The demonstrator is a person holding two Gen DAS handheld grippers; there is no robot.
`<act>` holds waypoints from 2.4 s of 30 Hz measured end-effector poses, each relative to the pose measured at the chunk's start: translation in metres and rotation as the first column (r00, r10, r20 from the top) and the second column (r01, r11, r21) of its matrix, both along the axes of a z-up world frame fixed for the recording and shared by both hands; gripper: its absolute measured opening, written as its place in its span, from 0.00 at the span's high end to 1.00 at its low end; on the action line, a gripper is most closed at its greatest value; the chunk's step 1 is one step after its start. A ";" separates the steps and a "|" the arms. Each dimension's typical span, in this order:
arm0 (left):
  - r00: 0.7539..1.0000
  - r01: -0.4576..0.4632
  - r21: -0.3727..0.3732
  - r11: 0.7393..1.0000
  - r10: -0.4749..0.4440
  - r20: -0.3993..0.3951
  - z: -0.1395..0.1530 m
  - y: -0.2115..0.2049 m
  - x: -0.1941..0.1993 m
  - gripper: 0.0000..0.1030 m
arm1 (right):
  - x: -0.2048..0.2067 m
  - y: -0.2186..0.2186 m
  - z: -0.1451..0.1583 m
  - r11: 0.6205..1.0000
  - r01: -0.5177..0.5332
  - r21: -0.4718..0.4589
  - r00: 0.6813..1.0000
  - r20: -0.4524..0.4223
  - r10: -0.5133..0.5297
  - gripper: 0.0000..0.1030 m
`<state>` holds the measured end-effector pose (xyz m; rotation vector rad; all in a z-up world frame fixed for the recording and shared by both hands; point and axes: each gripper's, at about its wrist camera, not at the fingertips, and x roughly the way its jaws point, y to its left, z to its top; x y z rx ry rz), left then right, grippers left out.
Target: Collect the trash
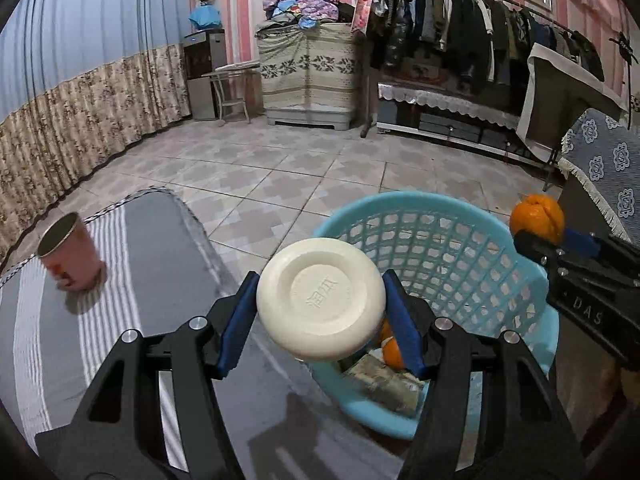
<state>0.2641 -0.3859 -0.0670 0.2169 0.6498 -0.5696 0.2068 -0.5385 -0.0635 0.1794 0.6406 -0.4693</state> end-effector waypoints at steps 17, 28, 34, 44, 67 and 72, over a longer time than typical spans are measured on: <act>1.000 0.015 0.000 1.000 -0.015 -0.004 0.000 -0.024 0.014 0.23 | -0.001 -0.007 -0.012 0.999 0.014 0.052 1.000 -0.001 -0.014 0.57; 0.993 -0.089 -0.021 0.996 0.090 0.076 0.027 0.028 0.014 0.06 | 0.010 0.009 -0.016 0.999 -0.003 0.048 1.000 -0.010 0.004 0.57; 0.985 -0.145 -0.041 0.989 0.148 0.093 0.042 0.070 0.010 0.06 | 0.016 0.018 -0.014 0.999 -0.005 0.034 1.000 0.005 0.005 0.57; 0.957 -0.266 -0.100 0.959 0.275 0.090 0.057 0.149 -0.005 0.05 | 0.017 0.030 -0.016 1.000 0.003 -0.012 1.000 0.007 -0.003 0.15; 0.855 -0.495 -0.054 0.867 0.497 0.151 0.069 0.305 -0.102 0.05 | -0.032 0.204 0.025 0.948 -0.306 -0.084 0.940 0.131 0.315 0.04; 0.823 -0.542 -0.077 0.837 0.547 0.154 0.062 0.335 -0.121 0.05 | -0.049 0.246 0.021 0.914 -0.405 -0.032 0.904 0.138 0.405 0.04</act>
